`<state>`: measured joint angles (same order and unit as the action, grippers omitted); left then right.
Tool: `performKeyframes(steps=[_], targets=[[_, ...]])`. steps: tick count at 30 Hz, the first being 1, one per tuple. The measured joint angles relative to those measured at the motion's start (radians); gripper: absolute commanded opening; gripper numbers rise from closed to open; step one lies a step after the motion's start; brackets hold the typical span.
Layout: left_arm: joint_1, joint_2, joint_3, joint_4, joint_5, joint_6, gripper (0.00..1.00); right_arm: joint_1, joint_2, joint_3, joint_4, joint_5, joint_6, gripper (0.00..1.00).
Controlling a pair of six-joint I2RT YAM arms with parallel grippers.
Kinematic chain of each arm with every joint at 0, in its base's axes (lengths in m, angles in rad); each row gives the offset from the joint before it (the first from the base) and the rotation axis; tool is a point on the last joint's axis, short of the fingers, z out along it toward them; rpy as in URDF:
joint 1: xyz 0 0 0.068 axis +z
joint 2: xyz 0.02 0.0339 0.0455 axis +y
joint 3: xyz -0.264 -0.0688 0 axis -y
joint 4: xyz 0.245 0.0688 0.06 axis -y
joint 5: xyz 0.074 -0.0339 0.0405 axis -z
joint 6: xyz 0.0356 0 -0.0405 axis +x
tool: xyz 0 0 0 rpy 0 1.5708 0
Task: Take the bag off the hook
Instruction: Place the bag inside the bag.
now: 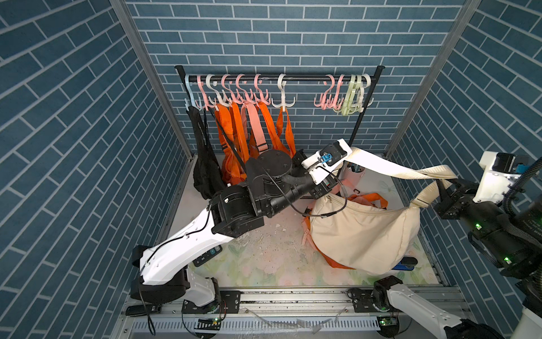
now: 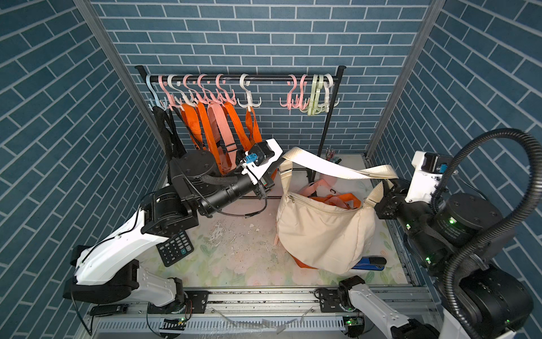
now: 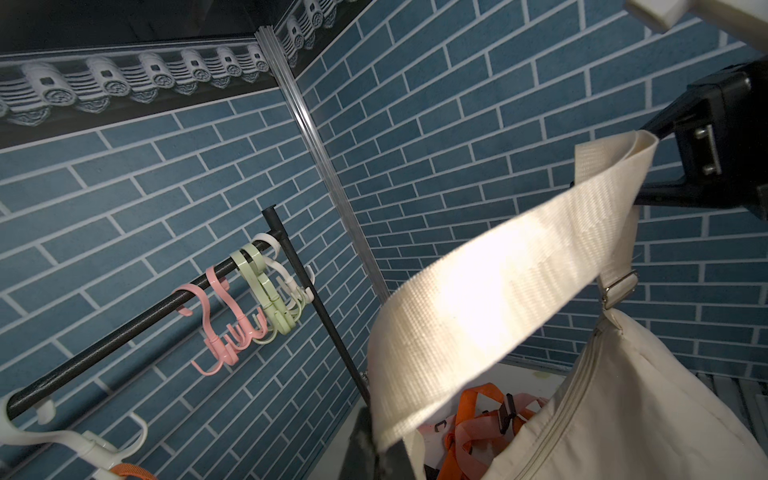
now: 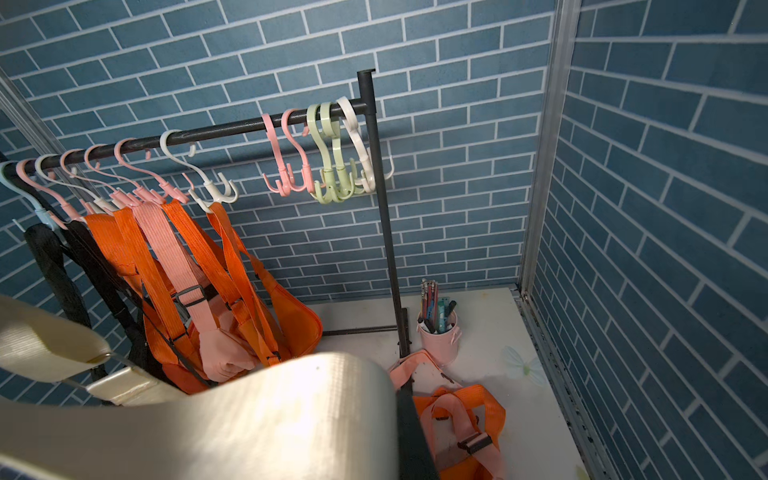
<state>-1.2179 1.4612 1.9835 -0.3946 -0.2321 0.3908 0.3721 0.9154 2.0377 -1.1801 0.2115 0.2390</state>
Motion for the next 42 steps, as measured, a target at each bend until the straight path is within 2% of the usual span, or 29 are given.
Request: performKeyframes(steps=[5,9,14,21,30,35,42], targets=[[-0.069,-0.007,0.0,-0.001,-0.051,0.027,0.0,0.0,-0.016,0.019,-0.037,0.032,0.0,0.0],[-0.086,-0.007,-0.009,0.004,-0.06,0.029,0.0,0.0,-0.023,0.026,-0.054,0.063,-0.001,0.0],[-0.077,-0.008,-0.07,0.025,-0.066,0.012,0.0,0.001,-0.07,-0.128,-0.021,0.135,-0.002,0.0],[0.022,-0.007,-0.175,0.073,-0.022,-0.08,0.0,0.001,-0.082,-0.372,0.082,0.247,-0.006,0.0],[0.155,0.04,-0.256,0.134,0.063,-0.16,0.0,-0.014,-0.043,-0.533,0.217,0.343,-0.012,0.0],[0.225,0.075,-0.262,0.145,0.119,-0.172,0.0,-0.048,-0.035,-0.651,0.32,0.322,-0.011,0.0],[0.312,0.124,-0.29,0.176,0.207,-0.186,0.0,-0.13,0.039,-0.797,0.461,0.207,0.0,0.0]])
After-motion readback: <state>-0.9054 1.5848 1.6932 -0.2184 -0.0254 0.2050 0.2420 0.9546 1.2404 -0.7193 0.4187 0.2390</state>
